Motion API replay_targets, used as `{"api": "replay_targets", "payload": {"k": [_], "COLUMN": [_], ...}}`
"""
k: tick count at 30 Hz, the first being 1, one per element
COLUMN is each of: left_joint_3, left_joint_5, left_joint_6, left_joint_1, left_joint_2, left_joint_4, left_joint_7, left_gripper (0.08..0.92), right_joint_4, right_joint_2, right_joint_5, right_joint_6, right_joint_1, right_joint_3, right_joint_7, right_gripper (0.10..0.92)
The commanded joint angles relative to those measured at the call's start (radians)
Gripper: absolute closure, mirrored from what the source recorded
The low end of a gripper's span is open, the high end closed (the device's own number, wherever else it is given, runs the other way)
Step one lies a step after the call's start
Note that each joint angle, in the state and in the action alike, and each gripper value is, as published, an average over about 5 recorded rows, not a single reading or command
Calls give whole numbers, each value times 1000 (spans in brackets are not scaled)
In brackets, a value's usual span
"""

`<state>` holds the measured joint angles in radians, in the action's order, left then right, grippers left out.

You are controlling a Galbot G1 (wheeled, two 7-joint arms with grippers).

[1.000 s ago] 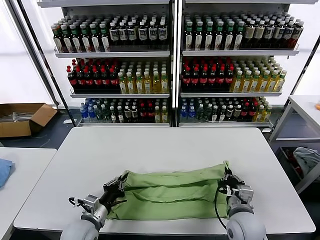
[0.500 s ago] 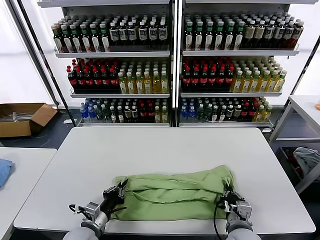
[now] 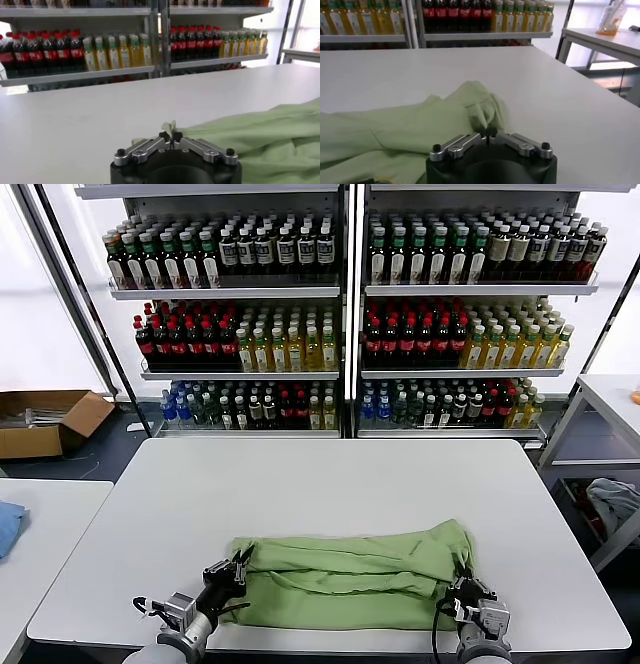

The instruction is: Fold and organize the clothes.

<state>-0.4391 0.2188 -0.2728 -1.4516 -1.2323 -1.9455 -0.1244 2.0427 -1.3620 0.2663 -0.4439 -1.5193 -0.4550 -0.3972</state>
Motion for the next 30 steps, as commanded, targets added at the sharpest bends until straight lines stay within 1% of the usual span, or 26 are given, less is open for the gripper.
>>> {"api": "replay_targets", "payload": {"k": [1, 3, 6, 9, 13, 18, 22, 26, 28, 30], "left_joint_3": [6, 10, 15, 13, 1, -10, -6, -1, 1, -1], "left_joint_5": [-59, -62, -54, -51, -53, -82, -85, -24, 6, 25], "left_joint_6": [3, 2, -10, -19, -27, -73, -114, -156, -169, -173], "left_joint_1": [-11, -6, 5, 8, -1, -35, -55, -61, -64, -63], "left_joint_2": [-8, -12, -17, -18, -23, -61, -99, -125, -133, -138], "left_joint_4": [1, -13, -45, -77, -116, -156, -146, -129, -118, -102], "left_joint_7": [5, 11, 19, 24, 39, 81, 135, 202, 224, 235], "left_gripper": [909, 899, 839, 753, 632, 493, 372, 259, 211, 188], "right_joint_4": [-6, -12, -12, 17, 113, 219, 267, 280, 271, 261], "right_joint_2": [-6, -5, -2, 3, 20, 31, 29, 28, 28, 27], "right_joint_5": [-50, -65, -77, -72, -28, 19, 47, 50, 48, 45], "right_joint_6": [14, 21, 41, 58, 96, 134, 151, 151, 150, 149], "right_joint_1": [-16, -17, -14, -9, -14, -14, -11, -2, 5, 8], "right_joint_3": [10, 14, 17, 7, -22, -59, -52, -31, -23, -17], "right_joint_7": [-2, 1, 7, 16, 37, 43, 37, 26, 20, 16], "right_gripper": [916, 908, 856, 773, 651, 513, 391, 279, 235, 214]}}
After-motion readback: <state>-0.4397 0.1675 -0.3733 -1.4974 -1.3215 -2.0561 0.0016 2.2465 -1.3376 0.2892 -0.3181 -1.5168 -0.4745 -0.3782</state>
